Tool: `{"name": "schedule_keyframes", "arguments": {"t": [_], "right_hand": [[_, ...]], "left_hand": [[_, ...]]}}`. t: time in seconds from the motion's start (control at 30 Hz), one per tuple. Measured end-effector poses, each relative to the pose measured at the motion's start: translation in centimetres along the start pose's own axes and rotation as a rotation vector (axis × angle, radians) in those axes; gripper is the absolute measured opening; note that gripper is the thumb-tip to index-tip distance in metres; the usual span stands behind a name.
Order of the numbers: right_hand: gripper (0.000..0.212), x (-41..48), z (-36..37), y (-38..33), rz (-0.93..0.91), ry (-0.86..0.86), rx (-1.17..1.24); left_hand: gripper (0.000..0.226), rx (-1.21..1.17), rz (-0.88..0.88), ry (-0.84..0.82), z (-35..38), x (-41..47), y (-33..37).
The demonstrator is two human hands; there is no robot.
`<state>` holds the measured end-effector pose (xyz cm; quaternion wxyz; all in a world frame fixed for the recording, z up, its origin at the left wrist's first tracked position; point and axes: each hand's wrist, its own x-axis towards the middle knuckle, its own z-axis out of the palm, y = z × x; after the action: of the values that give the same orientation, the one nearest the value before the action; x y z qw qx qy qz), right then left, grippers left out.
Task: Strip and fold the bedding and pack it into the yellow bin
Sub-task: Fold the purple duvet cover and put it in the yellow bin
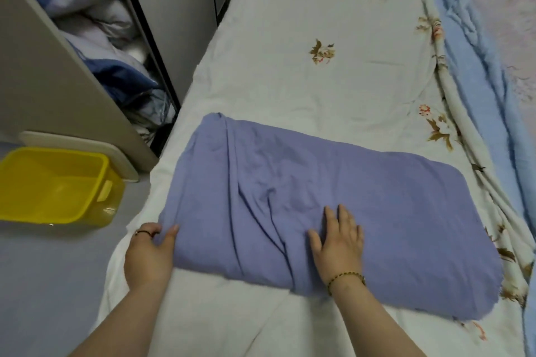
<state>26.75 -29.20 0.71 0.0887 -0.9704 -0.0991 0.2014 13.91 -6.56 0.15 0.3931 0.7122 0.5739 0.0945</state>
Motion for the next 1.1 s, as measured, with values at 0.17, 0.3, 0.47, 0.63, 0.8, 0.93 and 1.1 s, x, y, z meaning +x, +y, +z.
{"name": "schedule_keyframes", "arguments": {"t": [0.17, 0.3, 0.47, 0.63, 0.8, 0.93, 1.1], "right_hand": [[0.063, 0.3, 0.9, -1.8, 0.091, -0.048, -0.164], [0.061, 0.2, 0.9, -1.9, 0.120, -0.053, -0.155], [0.062, 0.4, 1.5, -2.2, 0.155, -0.082, -0.171], [0.062, 0.6, 1.9, -2.2, 0.167, -0.090, -0.176], [0.062, 0.6, 1.7, -2.0, 0.152, -0.070, -0.148], [0.062, 0.5, 1.8, -2.0, 0.147, -0.064, -0.119], [0.060, 0.6, 1.3, -1.7, 0.132, -0.063, -0.068]], "left_hand": [[0.026, -0.023, 0.150, -0.024, -1.6, 1.9, 0.5], [0.023, 0.040, 0.274, -0.027, -3.7, 3.5, 0.2], [0.013, 0.158, 0.197, -0.037, -3.4, 3.6, -1.2], [0.021, 0.138, 0.176, -0.218, -1.1, 1.3, -0.3], [0.022, -0.046, -0.007, -0.119, -1.1, 1.2, -1.0], [0.033, 0.069, 0.039, -0.192, -0.1, 0.1, -0.3], [0.040, -0.185, 0.025, -0.077, 0.5, -0.3, 3.1]]}}
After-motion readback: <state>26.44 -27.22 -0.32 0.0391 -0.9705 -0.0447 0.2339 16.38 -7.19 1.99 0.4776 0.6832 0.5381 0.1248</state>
